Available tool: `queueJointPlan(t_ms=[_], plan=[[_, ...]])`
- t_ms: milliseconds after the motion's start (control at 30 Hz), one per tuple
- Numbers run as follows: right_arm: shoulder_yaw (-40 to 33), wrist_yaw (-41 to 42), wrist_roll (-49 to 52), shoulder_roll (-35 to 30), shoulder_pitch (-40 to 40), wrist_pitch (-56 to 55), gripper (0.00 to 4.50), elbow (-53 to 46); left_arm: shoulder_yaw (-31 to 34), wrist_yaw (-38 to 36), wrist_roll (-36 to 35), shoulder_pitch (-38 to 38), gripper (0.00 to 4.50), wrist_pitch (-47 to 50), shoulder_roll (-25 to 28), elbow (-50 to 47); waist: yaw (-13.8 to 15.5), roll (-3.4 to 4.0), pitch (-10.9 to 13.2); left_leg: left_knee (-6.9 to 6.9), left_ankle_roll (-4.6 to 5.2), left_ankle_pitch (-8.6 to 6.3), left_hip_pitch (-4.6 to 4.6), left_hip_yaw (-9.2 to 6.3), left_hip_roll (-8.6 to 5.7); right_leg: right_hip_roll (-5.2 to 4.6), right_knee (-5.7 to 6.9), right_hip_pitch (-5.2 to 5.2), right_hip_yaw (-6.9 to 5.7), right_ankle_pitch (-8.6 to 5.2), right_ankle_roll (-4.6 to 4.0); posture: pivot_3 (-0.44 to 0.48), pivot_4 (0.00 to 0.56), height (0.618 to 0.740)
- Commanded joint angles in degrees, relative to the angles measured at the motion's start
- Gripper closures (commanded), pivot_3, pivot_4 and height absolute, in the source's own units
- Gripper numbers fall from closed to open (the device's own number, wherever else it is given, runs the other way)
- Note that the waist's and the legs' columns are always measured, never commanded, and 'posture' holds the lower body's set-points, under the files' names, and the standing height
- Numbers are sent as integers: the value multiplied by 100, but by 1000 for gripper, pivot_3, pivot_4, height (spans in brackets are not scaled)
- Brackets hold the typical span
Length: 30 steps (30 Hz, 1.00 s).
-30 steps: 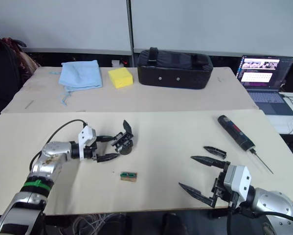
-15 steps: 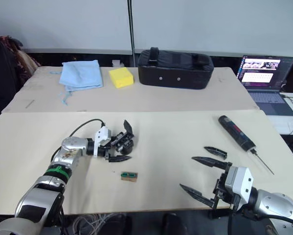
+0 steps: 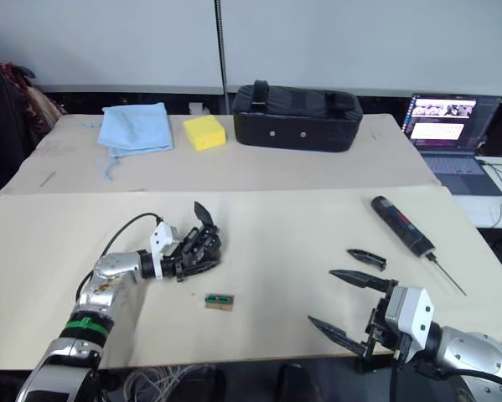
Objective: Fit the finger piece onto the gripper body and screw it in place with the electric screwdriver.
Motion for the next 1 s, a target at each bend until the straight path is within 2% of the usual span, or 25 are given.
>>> queueJointPlan(t_ms=[33,100,200,333,633,1000], plan=[[-81,15,56,-36,-77,0,0,-37,82,813,-99,176,2147,704,-112,-1508,17,-1,0,0,0,0,0,0,-1,0,-2,0,1,0,1,0,150,740],[-129,19,59,-35,-127,-13,0,40,-52,1159,27,383,2147,983,-183,-2008,24,0,0,0,0,0,-1,0,-1,0,-6,1,2,0,1,0,150,740],[-126,56,59,-33,-153,-32,0,97,-155,1518,84,546,2147,1201,-356,-2175,34,0,0,0,0,-1,-1,3,-3,0,-8,1,5,0,1,0,150,740],[-66,125,98,-66,-194,11,0,105,-346,1531,179,561,2147,1143,-374,-2004,19,-1,0,0,0,0,4,3,-2,4,-2,0,5,-1,-1,0,150,740],[-193,205,85,-122,-6,49,0,79,-265,1303,-58,410,2147,1183,-219,-1589,6,-1,0,0,0,0,1,2,-2,3,-3,-1,5,-1,-1,0,150,740],[-123,120,55,-151,44,66,0,21,-507,1709,251,424,2147,1177,-370,-1611,19,-1,0,0,0,0,2,3,-3,2,-4,0,6,0,0,0,150,740]])
